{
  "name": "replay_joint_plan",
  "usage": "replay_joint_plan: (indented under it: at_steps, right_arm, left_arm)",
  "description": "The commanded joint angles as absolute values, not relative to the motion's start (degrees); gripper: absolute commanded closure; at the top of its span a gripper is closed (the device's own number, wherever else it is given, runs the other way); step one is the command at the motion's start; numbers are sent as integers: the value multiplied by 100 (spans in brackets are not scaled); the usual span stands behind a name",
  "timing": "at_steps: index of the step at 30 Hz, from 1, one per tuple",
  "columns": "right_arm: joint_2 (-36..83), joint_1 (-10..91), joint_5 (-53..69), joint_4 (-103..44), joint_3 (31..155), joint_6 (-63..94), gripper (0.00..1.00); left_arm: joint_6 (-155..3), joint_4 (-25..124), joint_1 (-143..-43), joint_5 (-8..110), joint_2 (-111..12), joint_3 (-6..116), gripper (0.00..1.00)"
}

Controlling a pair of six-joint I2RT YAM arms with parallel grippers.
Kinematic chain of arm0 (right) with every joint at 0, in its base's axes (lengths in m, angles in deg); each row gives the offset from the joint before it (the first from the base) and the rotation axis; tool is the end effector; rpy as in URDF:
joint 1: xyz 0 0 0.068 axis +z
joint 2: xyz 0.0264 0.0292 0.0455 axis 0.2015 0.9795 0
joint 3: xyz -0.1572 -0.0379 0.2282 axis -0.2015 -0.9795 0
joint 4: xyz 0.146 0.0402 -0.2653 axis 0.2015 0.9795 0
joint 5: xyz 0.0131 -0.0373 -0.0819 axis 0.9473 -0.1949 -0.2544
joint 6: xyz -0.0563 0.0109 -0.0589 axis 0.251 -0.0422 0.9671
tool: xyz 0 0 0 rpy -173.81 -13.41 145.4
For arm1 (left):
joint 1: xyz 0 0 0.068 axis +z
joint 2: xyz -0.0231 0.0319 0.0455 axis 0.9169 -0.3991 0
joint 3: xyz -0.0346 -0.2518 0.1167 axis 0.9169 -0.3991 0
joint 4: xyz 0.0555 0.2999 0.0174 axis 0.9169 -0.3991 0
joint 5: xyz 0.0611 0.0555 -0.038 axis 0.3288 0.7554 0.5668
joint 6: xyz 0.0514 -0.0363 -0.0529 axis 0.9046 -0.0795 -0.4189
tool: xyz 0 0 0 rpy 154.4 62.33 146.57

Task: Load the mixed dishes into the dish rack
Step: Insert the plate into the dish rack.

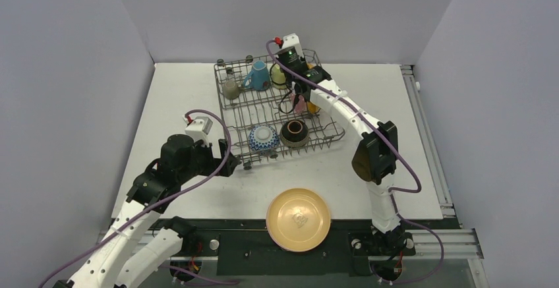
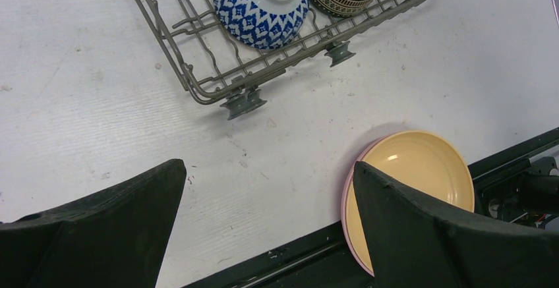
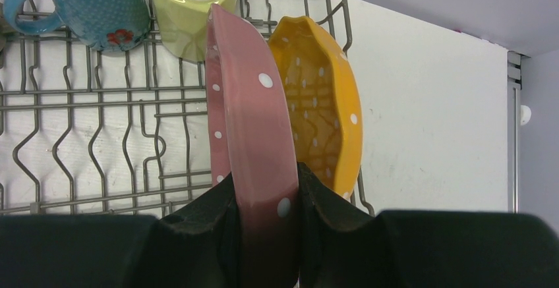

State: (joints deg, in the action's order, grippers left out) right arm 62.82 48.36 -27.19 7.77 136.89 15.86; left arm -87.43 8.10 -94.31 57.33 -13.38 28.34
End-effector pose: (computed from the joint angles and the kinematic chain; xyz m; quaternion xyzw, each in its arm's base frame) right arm 0.4654 0.3058 0.3195 -0.1278 0.8711 -0.0452 0.4720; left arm 0.1883 -0.1024 0.2992 0.0436 0.8752 -0.2223 0.4275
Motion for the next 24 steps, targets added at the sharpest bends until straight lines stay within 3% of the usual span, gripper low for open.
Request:
replay_joint_plan:
  at_steps: [1,24]
  right_arm:
    - [6218,4774,-2819,-122,14193,1654,100]
    - [6377,4673,-3054,-420,14117,1894,100]
  left_arm:
    - [-8665,1161,-9281,5571,-1380,2844,4]
    - [-8664,1174,-9100,5539,-1475,2843,4]
